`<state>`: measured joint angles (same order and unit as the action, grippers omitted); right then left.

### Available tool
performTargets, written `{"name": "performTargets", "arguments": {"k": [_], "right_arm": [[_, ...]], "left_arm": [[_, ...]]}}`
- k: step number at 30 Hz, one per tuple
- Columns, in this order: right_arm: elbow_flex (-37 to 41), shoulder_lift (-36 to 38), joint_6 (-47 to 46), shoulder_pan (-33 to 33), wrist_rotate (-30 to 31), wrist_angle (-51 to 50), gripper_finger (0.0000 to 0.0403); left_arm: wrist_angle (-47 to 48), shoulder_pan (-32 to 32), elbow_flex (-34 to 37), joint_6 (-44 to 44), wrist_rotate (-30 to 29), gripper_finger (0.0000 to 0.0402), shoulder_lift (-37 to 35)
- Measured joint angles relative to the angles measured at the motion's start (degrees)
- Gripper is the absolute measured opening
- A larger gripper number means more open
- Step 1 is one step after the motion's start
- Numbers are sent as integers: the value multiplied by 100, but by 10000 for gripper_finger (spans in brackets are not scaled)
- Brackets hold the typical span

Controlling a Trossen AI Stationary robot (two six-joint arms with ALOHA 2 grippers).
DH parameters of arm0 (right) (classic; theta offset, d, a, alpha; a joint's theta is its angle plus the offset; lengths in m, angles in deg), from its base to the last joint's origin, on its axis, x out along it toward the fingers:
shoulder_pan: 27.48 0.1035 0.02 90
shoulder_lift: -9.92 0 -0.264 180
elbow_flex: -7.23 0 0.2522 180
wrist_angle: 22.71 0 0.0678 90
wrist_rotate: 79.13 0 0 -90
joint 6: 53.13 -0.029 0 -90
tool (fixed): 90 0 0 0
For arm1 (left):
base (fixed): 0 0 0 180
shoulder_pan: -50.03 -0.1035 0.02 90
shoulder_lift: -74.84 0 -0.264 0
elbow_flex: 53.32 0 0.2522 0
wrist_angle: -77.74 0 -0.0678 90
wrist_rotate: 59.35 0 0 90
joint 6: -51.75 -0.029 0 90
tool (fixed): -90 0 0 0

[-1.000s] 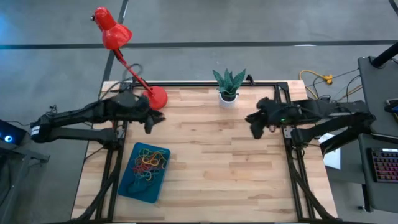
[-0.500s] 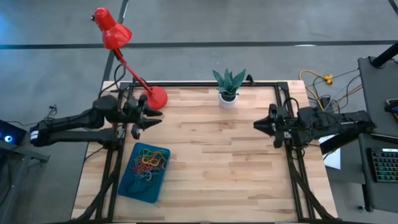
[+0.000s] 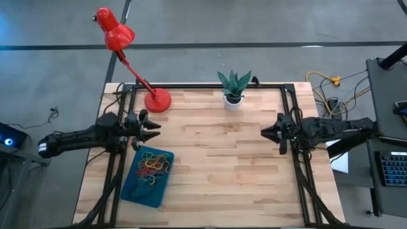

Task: Pick and place rubber bands into bin
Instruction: Return to Home Position

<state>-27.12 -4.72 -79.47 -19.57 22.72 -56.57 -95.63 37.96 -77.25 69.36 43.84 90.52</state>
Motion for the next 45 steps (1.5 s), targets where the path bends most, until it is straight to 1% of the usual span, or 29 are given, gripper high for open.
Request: {"name": "performTargets", "arguments": {"k": [6, 8, 9, 12, 14, 17, 18, 20, 23, 25, 30, 45], "right_arm": [[250, -16, -1, -2, 6, -28, 61], [347, 26, -3, 7, 22, -9, 61], [421, 105, -3, 30, 15, -13, 61], [699, 530, -3, 47, -12, -26, 61], [902, 847, -3, 48, -10, -14, 61], [1249, 1293, -3, 50, 7, -23, 61], [1373, 1427, -2, 49, 5, -15, 61], [1417, 1448, 6, 77, 33, 21, 61], [1395, 1468, 17, 171, 8, 340, 61], [1484, 1466, 19, 194, 12, 667, 61], [1624, 1413, 19, 199, 7, 1049, 61], [1623, 1266, 41, 197, 7, 1007, 61]], "left_arm": [[9, 89, 913, 1, -24, 141, -353], [491, 368, 946, -4, -50, 141, -596], [455, 522, 942, 2, -115, 141, -727], [-122, 853, 966, -1, -159, 141, -950], [-267, 996, 966, 0, -164, 141, -1179], [-494, 1032, 969, -3, -160, 141, -1458], [-388, 1029, 970, -1, -163, 141, -1422], [-796, 1032, 970, -3, -156, 141, -1412], [-1004, 1032, 970, -3, -161, 141, -1371], [-885, 1032, 970, -1, -159, 141, -1319], [-923, 1032, 970, -3, -154, 141, -1181], [-896, 1032, 973, -1, -153, 141, -805]]}}
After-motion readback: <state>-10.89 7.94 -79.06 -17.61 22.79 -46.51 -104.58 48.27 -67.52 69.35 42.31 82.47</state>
